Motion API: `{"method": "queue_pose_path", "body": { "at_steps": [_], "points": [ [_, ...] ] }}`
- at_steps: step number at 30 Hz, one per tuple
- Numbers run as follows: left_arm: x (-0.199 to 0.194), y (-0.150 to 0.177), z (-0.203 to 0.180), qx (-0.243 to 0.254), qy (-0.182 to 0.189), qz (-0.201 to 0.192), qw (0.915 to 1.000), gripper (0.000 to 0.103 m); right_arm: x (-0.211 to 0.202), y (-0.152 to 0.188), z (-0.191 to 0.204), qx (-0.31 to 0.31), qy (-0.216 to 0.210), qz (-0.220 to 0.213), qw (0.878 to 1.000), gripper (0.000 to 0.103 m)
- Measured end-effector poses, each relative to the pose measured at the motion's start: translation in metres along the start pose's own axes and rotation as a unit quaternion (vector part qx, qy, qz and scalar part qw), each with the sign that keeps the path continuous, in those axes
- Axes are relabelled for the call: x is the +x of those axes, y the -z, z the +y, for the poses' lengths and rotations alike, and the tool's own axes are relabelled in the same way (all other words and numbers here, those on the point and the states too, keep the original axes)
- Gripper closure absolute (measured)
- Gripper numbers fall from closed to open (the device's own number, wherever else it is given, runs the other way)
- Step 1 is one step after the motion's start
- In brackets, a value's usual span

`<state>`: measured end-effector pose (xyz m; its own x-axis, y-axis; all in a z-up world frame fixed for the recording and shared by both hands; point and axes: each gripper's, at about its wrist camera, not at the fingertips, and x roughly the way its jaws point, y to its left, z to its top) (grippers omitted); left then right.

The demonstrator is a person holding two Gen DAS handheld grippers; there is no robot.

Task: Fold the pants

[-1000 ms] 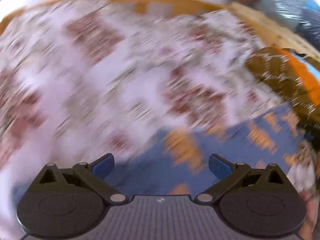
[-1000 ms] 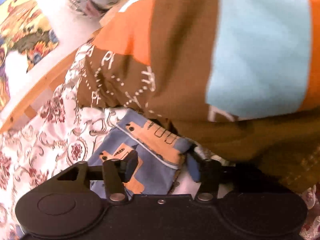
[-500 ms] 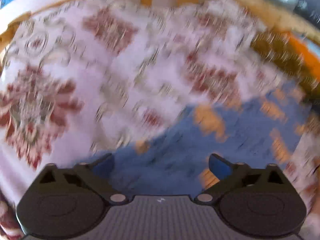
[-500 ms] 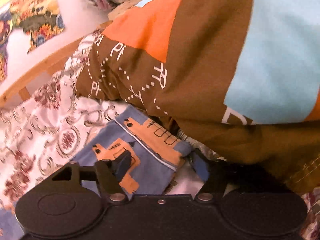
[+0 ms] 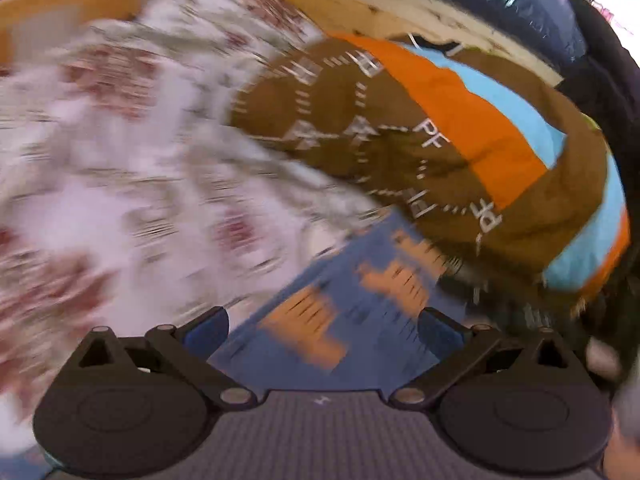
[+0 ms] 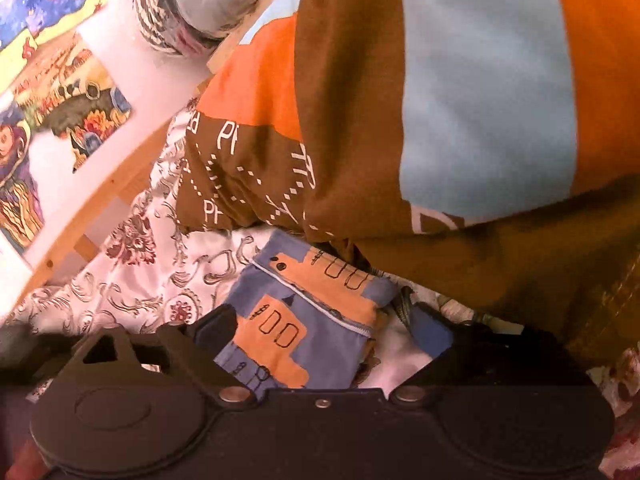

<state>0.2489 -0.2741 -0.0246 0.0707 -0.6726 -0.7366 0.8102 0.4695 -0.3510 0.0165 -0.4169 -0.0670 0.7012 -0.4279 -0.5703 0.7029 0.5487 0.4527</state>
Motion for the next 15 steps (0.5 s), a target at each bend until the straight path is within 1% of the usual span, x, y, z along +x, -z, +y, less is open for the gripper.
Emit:
{"method": "queue_pose_path", "body": {
  "at_steps": [3, 5, 8, 10, 11, 12, 15],
  "points": [
    [0.046, -0.032, -0.015, 0.001, 0.017, 0.021, 0.9996, 0.000, -0.001, -0.001, -0.003, 0.019, -0.006, -0.002, 1.000, 0.005],
    [0.072, -0.051, -0.020, 0.022, 0.028, 0.042, 0.9985, 0.000, -0.002, -0.002, -0.006, 0.037, -0.009, -0.004, 0.999, 0.006],
    [0.099, -0.066, -0.027, 0.061, 0.016, 0.068, 0.9957, 0.000, -0.003, -0.004, -0.008, 0.052, -0.009, -0.004, 0.999, 0.007],
    [0.112, -0.068, -0.029, 0.076, 0.006, 0.089, 0.9931, 0.000, -0.003, -0.004, -0.007, 0.052, -0.004, -0.002, 0.999, 0.010],
    [0.117, -0.067, -0.030, 0.080, 0.001, 0.096, 0.9922, 0.000, -0.002, -0.004, -0.007, 0.049, 0.002, 0.001, 0.999, 0.014],
    [0.120, -0.065, -0.030, 0.082, -0.001, 0.099, 0.9917, 0.000, -0.002, -0.005, -0.006, 0.047, 0.007, 0.004, 0.999, 0.021],
    [0.121, -0.057, -0.033, 0.084, -0.003, 0.094, 0.9920, 0.000, 0.001, -0.007, -0.010, 0.061, 0.009, 0.010, 0.998, 0.032]
  ]
}}
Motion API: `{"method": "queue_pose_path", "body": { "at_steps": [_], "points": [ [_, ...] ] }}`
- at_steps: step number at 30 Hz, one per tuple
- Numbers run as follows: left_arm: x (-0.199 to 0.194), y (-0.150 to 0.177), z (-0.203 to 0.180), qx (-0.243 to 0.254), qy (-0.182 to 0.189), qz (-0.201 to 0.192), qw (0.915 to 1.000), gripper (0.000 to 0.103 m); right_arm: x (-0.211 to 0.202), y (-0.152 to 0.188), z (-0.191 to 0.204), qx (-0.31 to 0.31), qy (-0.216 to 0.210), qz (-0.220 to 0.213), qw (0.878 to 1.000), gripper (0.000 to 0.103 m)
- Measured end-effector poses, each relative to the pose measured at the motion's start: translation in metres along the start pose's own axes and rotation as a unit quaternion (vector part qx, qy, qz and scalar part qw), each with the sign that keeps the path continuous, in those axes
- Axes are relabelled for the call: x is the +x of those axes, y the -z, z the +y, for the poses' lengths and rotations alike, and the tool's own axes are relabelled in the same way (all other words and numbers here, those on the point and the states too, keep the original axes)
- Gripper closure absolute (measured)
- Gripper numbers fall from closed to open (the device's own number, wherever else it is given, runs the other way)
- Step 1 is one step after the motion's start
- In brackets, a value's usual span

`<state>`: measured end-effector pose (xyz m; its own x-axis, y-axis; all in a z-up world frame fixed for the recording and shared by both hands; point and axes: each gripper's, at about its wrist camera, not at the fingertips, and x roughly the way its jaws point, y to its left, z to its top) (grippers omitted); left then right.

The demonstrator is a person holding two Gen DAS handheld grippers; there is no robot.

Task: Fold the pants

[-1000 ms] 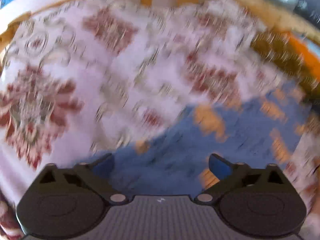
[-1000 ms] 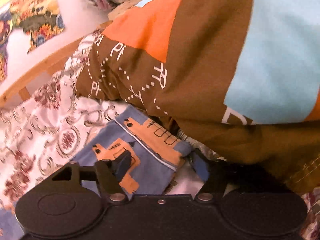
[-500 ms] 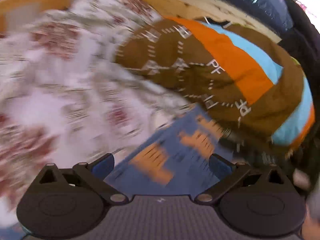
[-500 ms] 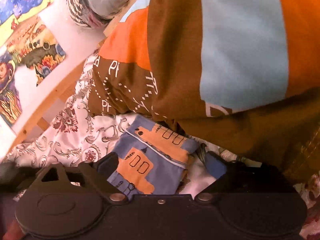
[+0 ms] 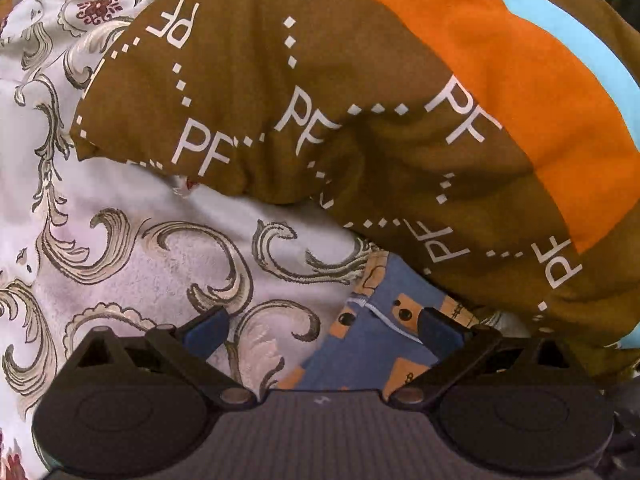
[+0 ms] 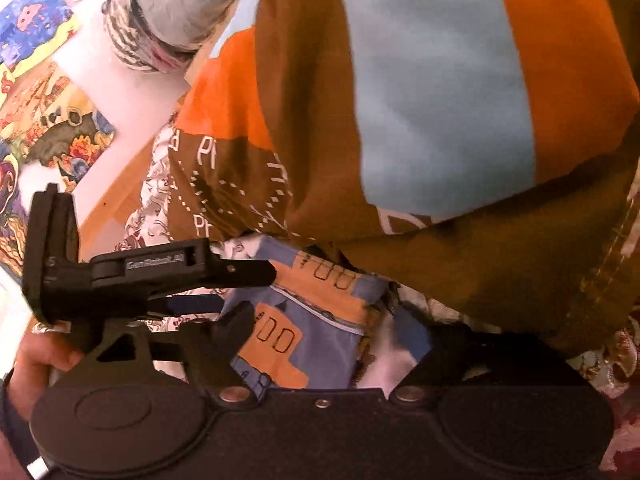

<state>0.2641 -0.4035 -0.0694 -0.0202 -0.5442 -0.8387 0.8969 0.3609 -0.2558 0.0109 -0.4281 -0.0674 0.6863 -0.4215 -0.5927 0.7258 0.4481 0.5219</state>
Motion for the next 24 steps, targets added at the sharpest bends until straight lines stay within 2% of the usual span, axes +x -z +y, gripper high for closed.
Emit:
{"method": "queue_pose_path", "body": {
  "at_steps": [4, 6, 7, 8, 9, 14, 18, 20, 21, 24],
  "points": [
    [0.001, 0.007, -0.002, 0.000, -0.007, -0.002, 1.0000, 0.000, 0.004, -0.005, -0.015, 0.051, 0.000, 0.007, 0.999, 0.049],
    [0.003, 0.011, -0.005, 0.015, -0.019, 0.002, 0.9997, 0.000, 0.007, -0.006, -0.019, 0.060, 0.006, 0.011, 0.998, 0.065],
    [0.005, 0.011, -0.006, 0.023, -0.024, 0.002, 0.9995, 0.000, 0.008, -0.006, -0.019, 0.061, 0.012, 0.013, 0.998, 0.070],
    [0.007, 0.013, -0.007, 0.029, -0.029, 0.002, 0.9992, 0.000, 0.009, -0.006, -0.020, 0.062, 0.016, 0.017, 0.998, 0.080],
    [0.007, 0.015, -0.009, 0.033, -0.031, 0.002, 0.9990, 0.000, 0.009, -0.006, -0.021, 0.065, 0.015, 0.018, 0.998, 0.083],
    [0.002, 0.013, -0.012, 0.011, -0.050, 0.014, 0.9986, 0.000, 0.004, -0.006, -0.015, 0.045, 0.008, 0.008, 0.999, 0.090],
    [-0.023, 0.013, -0.001, -0.049, -0.047, 0.000, 0.9977, 0.000, -0.004, -0.007, 0.000, 0.004, -0.007, -0.006, 1.000, 0.091],
    [-0.038, 0.017, 0.006, -0.090, -0.023, 0.001, 0.9957, 0.000, -0.010, -0.005, 0.015, -0.044, -0.016, -0.017, 0.999, 0.091],
    [-0.045, 0.020, 0.009, -0.113, 0.001, 0.008, 0.9935, 0.000, -0.013, -0.003, 0.024, -0.074, -0.024, -0.023, 0.997, 0.091],
    [-0.054, 0.024, 0.017, -0.168, 0.063, 0.027, 0.9834, 0.000, -0.022, 0.007, 0.050, -0.164, -0.048, -0.035, 0.985, 0.091]
  ]
}}
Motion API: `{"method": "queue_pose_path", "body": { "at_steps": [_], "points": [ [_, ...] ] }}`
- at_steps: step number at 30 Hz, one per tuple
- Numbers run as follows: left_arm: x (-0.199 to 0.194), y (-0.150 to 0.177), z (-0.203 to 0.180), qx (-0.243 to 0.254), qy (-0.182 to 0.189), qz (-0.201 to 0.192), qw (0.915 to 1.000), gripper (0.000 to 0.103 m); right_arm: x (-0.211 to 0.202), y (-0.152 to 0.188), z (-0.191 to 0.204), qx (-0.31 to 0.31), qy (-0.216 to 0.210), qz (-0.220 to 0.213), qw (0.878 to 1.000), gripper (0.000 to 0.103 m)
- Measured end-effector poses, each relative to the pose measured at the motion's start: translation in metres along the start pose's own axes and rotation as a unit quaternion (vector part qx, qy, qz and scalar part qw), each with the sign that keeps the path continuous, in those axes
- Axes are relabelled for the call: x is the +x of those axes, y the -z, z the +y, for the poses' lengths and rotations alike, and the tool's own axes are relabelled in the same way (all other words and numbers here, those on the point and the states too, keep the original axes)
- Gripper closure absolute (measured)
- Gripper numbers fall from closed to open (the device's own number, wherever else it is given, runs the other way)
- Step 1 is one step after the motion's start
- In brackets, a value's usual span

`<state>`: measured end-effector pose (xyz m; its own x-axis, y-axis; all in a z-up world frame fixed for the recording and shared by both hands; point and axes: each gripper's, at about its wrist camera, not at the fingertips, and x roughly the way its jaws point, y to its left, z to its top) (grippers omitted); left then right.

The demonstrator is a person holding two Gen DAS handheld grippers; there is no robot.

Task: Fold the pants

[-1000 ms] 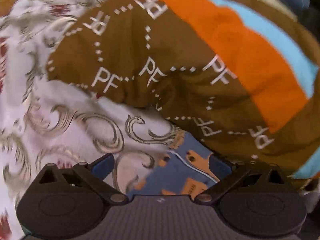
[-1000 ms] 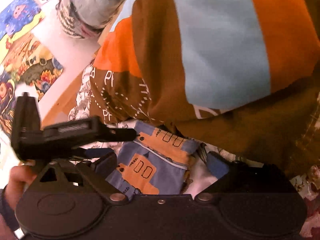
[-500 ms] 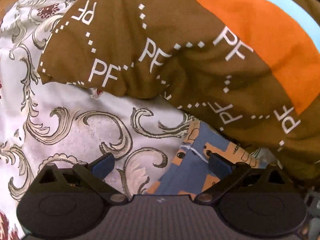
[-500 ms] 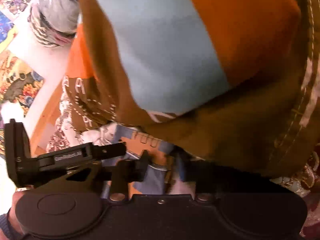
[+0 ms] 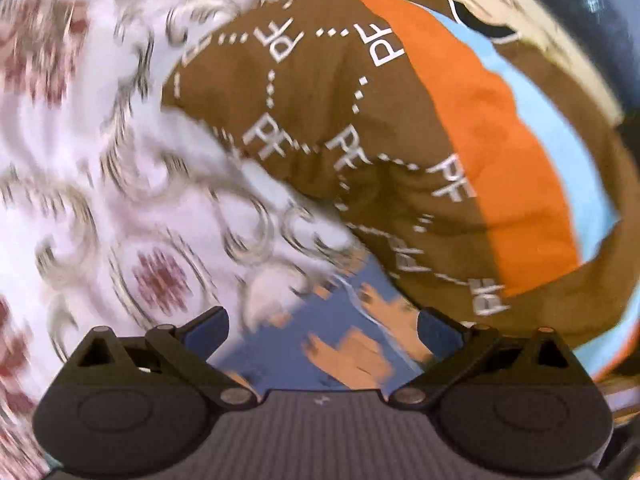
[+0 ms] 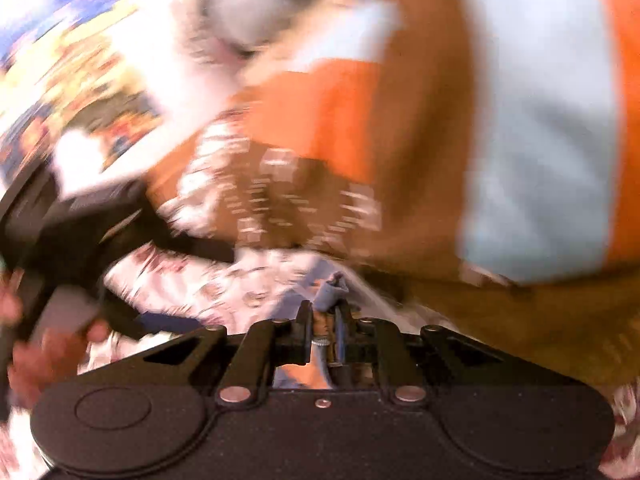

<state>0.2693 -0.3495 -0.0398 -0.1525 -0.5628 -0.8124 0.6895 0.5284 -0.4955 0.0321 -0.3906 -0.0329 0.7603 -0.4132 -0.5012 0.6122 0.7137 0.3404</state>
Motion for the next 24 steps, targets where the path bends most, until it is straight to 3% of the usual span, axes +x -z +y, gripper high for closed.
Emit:
{"method": "queue_pose_path", "body": {
  "at_steps": [3, 6, 8, 14, 18, 20, 22, 23, 24],
  "points": [
    [-0.003, -0.004, 0.004, -0.034, 0.042, 0.018, 0.9984, 0.000, -0.003, 0.008, 0.031, -0.101, -0.023, 0.001, 0.995, 0.091],
    [-0.004, -0.011, 0.005, -0.038, 0.068, 0.032, 0.9965, 0.000, -0.004, 0.021, 0.053, -0.173, -0.041, 0.010, 0.984, 0.091],
    [-0.010, -0.026, -0.002, -0.038, 0.067, 0.031, 0.9966, 0.000, -0.005, 0.029, 0.065, -0.209, -0.053, 0.019, 0.976, 0.091],
    [-0.016, -0.024, 0.011, -0.048, 0.059, 0.042, 0.9962, 0.000, -0.016, 0.053, 0.091, -0.296, -0.081, 0.043, 0.951, 0.092],
    [-0.010, -0.016, 0.028, -0.081, 0.057, 0.050, 0.9938, 0.001, -0.017, 0.056, 0.094, -0.303, -0.085, 0.055, 0.948, 0.092],
    [-0.010, -0.013, 0.035, -0.090, 0.050, 0.046, 0.9936, 0.008, -0.018, 0.055, 0.094, -0.303, -0.086, 0.059, 0.947, 0.092],
    [-0.013, -0.011, 0.042, -0.098, 0.042, 0.039, 0.9935, 0.029, -0.022, 0.057, 0.095, -0.307, -0.086, 0.060, 0.946, 0.092],
    [-0.013, -0.010, 0.046, -0.103, 0.040, 0.038, 0.9932, 0.033, -0.024, 0.058, 0.096, -0.311, -0.087, 0.060, 0.945, 0.092],
    [-0.014, -0.008, 0.050, -0.107, 0.038, 0.036, 0.9928, 0.044, -0.022, 0.058, 0.097, -0.314, -0.088, 0.061, 0.944, 0.092]
  ]
}}
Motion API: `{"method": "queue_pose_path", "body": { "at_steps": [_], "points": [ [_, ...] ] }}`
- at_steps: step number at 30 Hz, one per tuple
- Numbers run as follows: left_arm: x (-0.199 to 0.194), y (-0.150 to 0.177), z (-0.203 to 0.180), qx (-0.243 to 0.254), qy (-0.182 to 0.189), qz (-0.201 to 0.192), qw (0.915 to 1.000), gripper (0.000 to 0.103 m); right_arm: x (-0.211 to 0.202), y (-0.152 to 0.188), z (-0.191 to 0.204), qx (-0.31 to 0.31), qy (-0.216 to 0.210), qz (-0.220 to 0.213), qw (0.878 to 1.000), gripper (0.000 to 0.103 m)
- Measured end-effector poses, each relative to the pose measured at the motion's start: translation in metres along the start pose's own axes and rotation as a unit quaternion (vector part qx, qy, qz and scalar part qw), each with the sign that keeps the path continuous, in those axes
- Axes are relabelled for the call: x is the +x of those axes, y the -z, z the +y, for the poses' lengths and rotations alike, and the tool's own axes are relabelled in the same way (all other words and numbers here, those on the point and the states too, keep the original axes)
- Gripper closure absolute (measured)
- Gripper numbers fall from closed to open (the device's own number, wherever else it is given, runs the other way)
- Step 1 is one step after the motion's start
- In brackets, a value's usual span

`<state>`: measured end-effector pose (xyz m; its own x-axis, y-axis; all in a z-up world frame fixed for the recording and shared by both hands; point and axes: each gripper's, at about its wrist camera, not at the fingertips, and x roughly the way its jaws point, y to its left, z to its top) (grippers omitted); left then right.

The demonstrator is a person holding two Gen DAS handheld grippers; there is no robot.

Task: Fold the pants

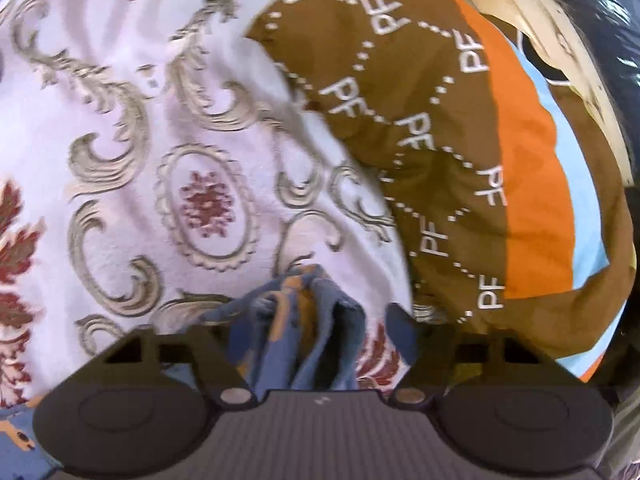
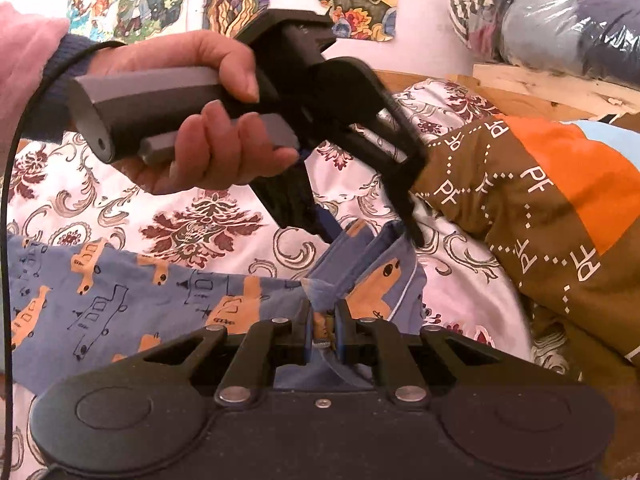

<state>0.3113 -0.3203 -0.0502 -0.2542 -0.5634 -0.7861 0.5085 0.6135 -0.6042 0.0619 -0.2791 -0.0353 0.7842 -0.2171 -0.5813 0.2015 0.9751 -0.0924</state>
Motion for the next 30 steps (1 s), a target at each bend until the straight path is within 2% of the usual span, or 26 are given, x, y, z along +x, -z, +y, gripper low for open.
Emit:
{"method": "queue_pose_path", "body": {
  "at_steps": [1, 3, 7, 12, 16, 21, 25, 28, 29, 30],
  "points": [
    [-0.001, 0.001, 0.004, -0.003, 0.001, -0.003, 1.0000, 0.058, -0.002, 0.001, 0.002, -0.006, 0.000, 0.000, 1.000, 0.092],
    [-0.006, 0.005, 0.010, -0.007, 0.012, -0.011, 0.9998, 0.072, -0.007, 0.002, 0.004, -0.016, -0.001, -0.001, 1.000, 0.092],
    [-0.022, 0.018, 0.019, -0.011, 0.032, -0.036, 0.9988, 0.082, -0.023, 0.002, 0.011, -0.041, -0.014, -0.013, 0.999, 0.092],
    [-0.053, 0.043, 0.036, -0.022, 0.060, -0.071, 0.9954, 0.082, -0.034, 0.004, 0.031, -0.076, -0.054, -0.014, 0.996, 0.092],
    [-0.077, 0.071, 0.060, -0.028, 0.053, -0.099, 0.9932, 0.082, -0.034, 0.011, 0.053, -0.106, -0.089, 0.005, 0.990, 0.092],
    [-0.082, 0.104, 0.100, -0.049, 0.049, -0.113, 0.9912, 0.082, -0.025, 0.023, 0.077, -0.149, -0.120, 0.039, 0.981, 0.092],
    [-0.073, 0.123, 0.133, -0.075, 0.061, -0.119, 0.9881, 0.082, -0.015, 0.034, 0.089, -0.175, -0.123, 0.063, 0.975, 0.091],
    [-0.066, 0.132, 0.148, -0.079, 0.079, -0.130, 0.9851, 0.079, -0.014, 0.038, 0.091, -0.181, -0.130, 0.067, 0.973, 0.081],
    [-0.066, 0.133, 0.152, -0.084, 0.087, -0.133, 0.9836, 0.074, -0.015, 0.038, 0.092, -0.183, -0.133, 0.065, 0.972, 0.073],
    [-0.066, 0.134, 0.156, -0.090, 0.096, -0.134, 0.9822, 0.064, -0.015, 0.038, 0.092, -0.185, -0.134, 0.064, 0.971, 0.064]
  ]
}}
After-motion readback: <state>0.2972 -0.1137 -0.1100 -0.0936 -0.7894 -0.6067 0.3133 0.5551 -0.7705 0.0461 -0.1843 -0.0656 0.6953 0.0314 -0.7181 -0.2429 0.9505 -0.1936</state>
